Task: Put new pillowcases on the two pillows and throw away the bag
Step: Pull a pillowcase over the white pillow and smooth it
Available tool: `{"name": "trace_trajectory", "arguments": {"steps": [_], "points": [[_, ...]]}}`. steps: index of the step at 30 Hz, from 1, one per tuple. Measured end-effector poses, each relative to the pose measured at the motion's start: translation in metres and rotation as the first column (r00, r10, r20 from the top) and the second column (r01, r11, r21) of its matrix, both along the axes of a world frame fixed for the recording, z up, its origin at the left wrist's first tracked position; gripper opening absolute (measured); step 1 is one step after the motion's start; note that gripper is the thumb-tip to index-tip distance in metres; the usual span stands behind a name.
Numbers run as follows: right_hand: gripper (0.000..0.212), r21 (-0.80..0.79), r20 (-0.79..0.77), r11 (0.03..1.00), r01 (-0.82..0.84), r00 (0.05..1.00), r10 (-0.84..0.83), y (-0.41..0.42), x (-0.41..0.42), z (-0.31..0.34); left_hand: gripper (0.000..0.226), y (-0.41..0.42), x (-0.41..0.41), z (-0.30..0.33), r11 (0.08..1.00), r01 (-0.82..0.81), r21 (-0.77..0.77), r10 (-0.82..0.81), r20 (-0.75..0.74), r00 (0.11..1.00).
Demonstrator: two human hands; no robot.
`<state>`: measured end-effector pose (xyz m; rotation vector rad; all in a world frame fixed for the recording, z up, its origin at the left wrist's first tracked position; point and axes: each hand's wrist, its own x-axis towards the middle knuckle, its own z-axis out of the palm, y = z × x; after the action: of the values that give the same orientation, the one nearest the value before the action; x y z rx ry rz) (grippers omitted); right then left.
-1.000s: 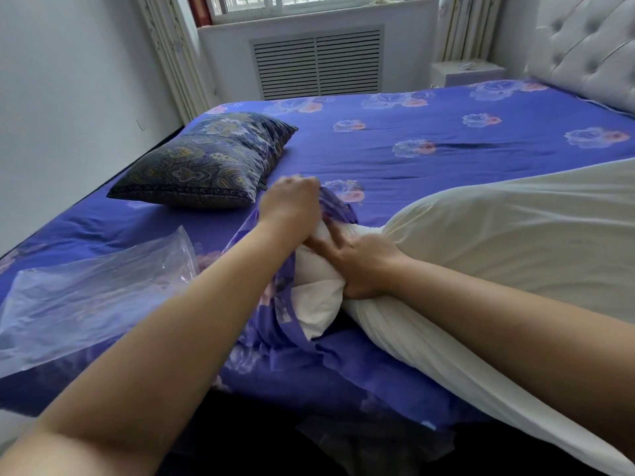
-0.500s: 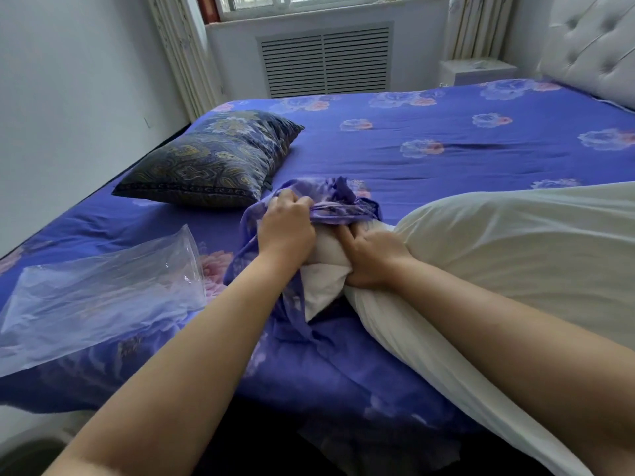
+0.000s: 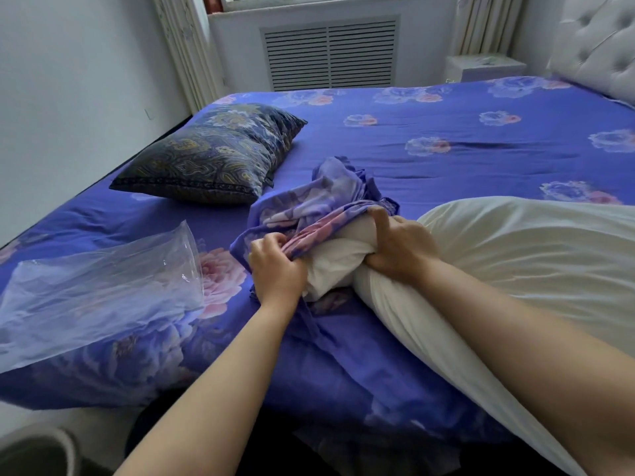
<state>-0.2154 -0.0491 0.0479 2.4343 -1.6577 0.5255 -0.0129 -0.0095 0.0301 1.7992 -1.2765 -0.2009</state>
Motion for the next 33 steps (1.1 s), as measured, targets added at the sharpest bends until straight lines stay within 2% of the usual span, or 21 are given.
{"name": "trace_trajectory", "arguments": {"steps": [1, 2, 4, 5, 6, 7, 9, 13, 16, 19, 21, 23, 24, 26, 27, 28, 30, 32, 33], "points": [[0.085, -0.006, -0.004, 1.0, 0.005, 1.0, -0.005, 0.0, -0.001, 0.0, 0.035, -0.004, 0.003, -0.003, 0.995, -0.091, 0.042, 0.097, -0.176, 0.98], [0.095, 0.0, -0.015, 1.0, 0.0, 1.0, 0.0, 0.001, -0.002, 0.002, 0.041, -0.006, 0.004, -0.004, 0.977, -0.166, 0.132, 0.203, -0.359, 0.911], [0.099, 0.044, -0.058, 0.999, -0.02, 0.998, 0.022, 0.0, 0.0, 0.008, 0.052, -0.005, 0.0, -0.006, 0.939, -0.206, 0.276, 0.34, -0.655, 0.675], [0.096, 0.067, -0.085, 0.997, -0.025, 0.996, 0.031, -0.003, 0.002, 0.013, 0.051, -0.005, -0.004, -0.008, 0.939, -0.186, 0.289, 0.343, -0.756, 0.558], [0.091, 0.085, -0.115, 0.996, -0.028, 0.993, 0.037, -0.004, 0.004, 0.02, 0.046, -0.004, -0.009, -0.008, 0.946, -0.18, 0.269, 0.323, -0.815, 0.482], [0.087, 0.094, -0.148, 0.995, -0.024, 0.988, 0.038, -0.005, 0.006, 0.029, 0.041, -0.005, -0.011, -0.009, 0.956, -0.185, 0.228, 0.288, -0.849, 0.442], [0.079, 0.116, -0.192, 0.993, -0.008, 0.981, 0.03, -0.007, 0.01, 0.049, 0.035, -0.004, -0.011, -0.007, 0.973, -0.183, 0.143, 0.209, -0.882, 0.421], [0.064, 0.217, -0.085, 0.976, 0.001, 0.996, 0.018, -0.022, 0.01, 0.094, 0.024, -0.004, -0.001, 0.007, 0.981, -0.15, 0.119, 0.183, -0.819, 0.544], [0.055, 0.303, 0.008, 0.952, -0.043, 0.999, 0.043, -0.029, 0.013, 0.108, 0.025, -0.005, 0.002, 0.024, 0.993, -0.1, 0.065, 0.111, -0.81, 0.576], [0.065, 0.36, 0.12, 0.933, -0.027, 0.993, -0.017, -0.028, 0.016, 0.092, 0.025, -0.009, 0.005, 0.032, 0.999, -0.038, -0.014, 0.011, -0.808, 0.589], [0.069, 0.365, 0.197, 0.93, 0.027, 0.975, -0.106, -0.027, 0.015, 0.079, 0.022, -0.002, 0.003, 0.036, 0.999, 0.028, -0.046, -0.053, -0.741, 0.67], [0.067, 0.357, 0.203, 0.927, 0.119, 0.958, -0.202, -0.03, 0.011, 0.068, 0.023, 0.014, -0.005, 0.035, 0.99, 0.141, -0.012, -0.117, -0.634, 0.764], [0.067, 0.358, 0.193, 0.918, 0.168, 0.949, -0.249, -0.032, 0.007, 0.065, 0.033, 0.023, -0.008, 0.031, 0.971, 0.232, 0.048, -0.16, -0.593, 0.789], [0.067, 0.375, 0.146, 0.895, 0.243, 0.938, -0.315, -0.032, 0.002, 0.061, 0.052, 0.038, -0.01, 0.016, 0.887, 0.431, 0.163, -0.274, -0.565, 0.778], [0.068, 0.385, 0.119, 0.883, 0.269, 0.934, -0.337, -0.031, 0.003, 0.059, 0.056, 0.043, -0.008, 0.008, 0.866, 0.467, 0.181, -0.314, -0.529, 0.788], [0.07, 0.392, 0.096, 0.871, 0.295, 0.929, -0.358, -0.029, 0.004, 0.057, 0.055, 0.042, -0.005, 0.002, 0.878, 0.453, 0.154, -0.337, -0.472, 0.815], [0.076, 0.395, 0.065, 0.853, 0.341, 0.916, -0.396, -0.026, 0.011, 0.054, 0.036, 0.034, 0.005, 0.001, 0.96, 0.281, -0.016, -0.267, -0.366, 0.891], [0.083, 0.387, 0.05, 0.847, 0.364, 0.909, -0.413, -0.021, 0.019, 0.051, 0.015, 0.021, 0.015, 0.014, 0.979, 0.102, -0.174, -0.165, -0.402, 0.901], [0.085, 0.377, 0.04, 0.849, 0.371, 0.909, -0.415, -0.019, 0.022, 0.049, 0.014, 0.015, 0.019, 0.022, 0.978, 0.057, -0.203, -0.144, -0.446, 0.884]]}}
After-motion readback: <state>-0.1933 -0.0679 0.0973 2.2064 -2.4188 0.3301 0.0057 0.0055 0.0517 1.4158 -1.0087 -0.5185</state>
